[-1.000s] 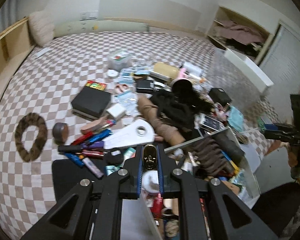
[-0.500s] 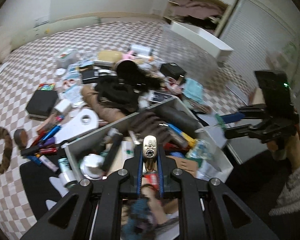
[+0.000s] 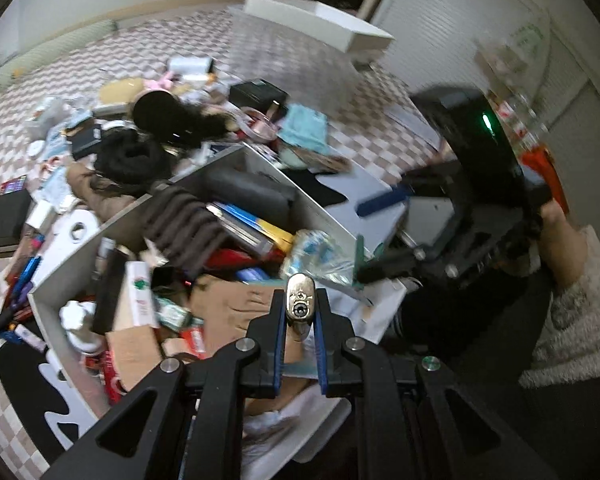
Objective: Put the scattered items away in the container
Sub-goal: 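Lower both held items into the white box and open both grippers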
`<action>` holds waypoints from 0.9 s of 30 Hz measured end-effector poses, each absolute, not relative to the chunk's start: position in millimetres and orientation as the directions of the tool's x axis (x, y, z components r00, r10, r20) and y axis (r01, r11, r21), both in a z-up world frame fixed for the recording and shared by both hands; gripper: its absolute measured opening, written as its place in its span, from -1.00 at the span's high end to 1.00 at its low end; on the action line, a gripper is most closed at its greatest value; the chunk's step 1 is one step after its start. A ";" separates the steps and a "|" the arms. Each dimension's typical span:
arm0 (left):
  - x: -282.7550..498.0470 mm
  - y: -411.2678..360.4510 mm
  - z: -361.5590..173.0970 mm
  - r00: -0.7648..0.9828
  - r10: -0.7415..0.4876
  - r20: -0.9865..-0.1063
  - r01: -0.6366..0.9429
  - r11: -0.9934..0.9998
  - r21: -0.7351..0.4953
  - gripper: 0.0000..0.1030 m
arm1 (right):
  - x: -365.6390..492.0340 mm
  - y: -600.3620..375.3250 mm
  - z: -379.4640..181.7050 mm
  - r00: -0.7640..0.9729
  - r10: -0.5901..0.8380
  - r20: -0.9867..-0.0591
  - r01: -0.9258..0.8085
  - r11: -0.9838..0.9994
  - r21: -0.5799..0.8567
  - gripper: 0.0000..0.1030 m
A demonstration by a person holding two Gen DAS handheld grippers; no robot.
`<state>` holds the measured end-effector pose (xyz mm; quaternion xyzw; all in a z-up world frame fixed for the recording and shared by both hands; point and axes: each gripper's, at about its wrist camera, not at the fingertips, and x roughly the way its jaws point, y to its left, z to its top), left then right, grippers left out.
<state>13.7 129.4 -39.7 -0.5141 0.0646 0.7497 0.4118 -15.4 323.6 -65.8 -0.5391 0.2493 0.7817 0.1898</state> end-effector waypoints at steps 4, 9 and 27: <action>21.9 138.3 -51.2 -0.060 0.555 -0.830 -0.696 -0.619 -0.364 0.75 | -10.4 332.4 -59.9 -0.367 0.048 -0.929 -0.598 -0.777 0.196 -0.75; 32.1 147.5 -73.4 0.040 0.529 -0.847 -0.701 -0.590 -0.402 0.75 | -10.2 341.4 -58.9 -0.370 0.057 -0.927 -0.630 -0.749 0.205 -0.75; 23.9 113.5 -78.0 -0.119 0.411 -0.904 -0.688 -0.691 -0.223 -0.42 | -59.2 329.2 -52.1 -0.367 0.077 -0.927 -0.562 -0.813 0.155 -0.76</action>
